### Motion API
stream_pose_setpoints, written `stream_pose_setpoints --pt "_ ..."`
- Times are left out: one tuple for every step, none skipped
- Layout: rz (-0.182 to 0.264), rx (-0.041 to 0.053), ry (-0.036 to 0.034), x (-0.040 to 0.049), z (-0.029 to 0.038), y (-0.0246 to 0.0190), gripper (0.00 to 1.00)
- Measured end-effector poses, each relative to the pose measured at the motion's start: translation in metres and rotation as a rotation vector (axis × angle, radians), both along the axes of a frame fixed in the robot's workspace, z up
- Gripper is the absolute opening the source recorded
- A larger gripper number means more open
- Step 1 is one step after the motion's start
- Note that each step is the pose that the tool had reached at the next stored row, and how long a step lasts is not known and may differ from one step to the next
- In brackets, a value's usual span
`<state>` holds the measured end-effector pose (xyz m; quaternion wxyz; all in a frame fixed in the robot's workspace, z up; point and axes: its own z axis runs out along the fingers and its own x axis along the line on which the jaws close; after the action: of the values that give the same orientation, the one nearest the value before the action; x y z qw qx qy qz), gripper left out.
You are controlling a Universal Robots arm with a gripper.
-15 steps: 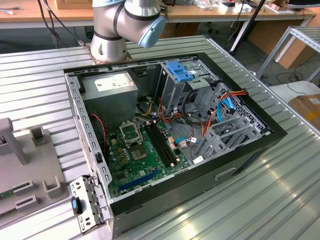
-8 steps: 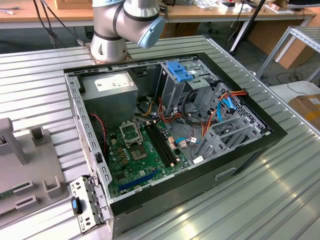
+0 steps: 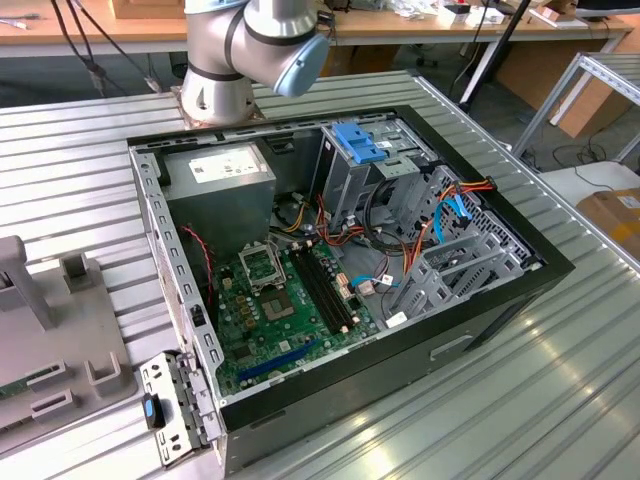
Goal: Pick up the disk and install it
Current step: 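Reach for the disk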
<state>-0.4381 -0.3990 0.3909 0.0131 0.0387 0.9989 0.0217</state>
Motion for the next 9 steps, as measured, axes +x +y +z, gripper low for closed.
stream_pose_setpoints --pt "0.0 0.0 0.0 -0.0022 -0.0001 0.0 0.11" --pt "0.0 0.0 0.0001 -0.0037 -0.0001 0.0 0.11" --pt "0.0 0.0 0.0 -0.0069 -0.0002 0.0 0.11" --pt "0.0 0.0 0.0 -0.0083 -0.0003 0.0 0.11" --pt "0.0 0.0 0.0 -0.0085 -0.0003 -0.0001 0.11" --pt "0.0 0.0 -0.0001 -0.0086 -0.0003 -0.0001 0.11" --pt "0.0 0.0 0.0 -0.0086 -0.0003 0.0 0.11" --pt "0.0 0.0 0.0 -0.0086 -0.0003 0.0 0.11" --pt "0.0 0.0001 0.0 -0.0087 -0.0003 0.0 0.11"
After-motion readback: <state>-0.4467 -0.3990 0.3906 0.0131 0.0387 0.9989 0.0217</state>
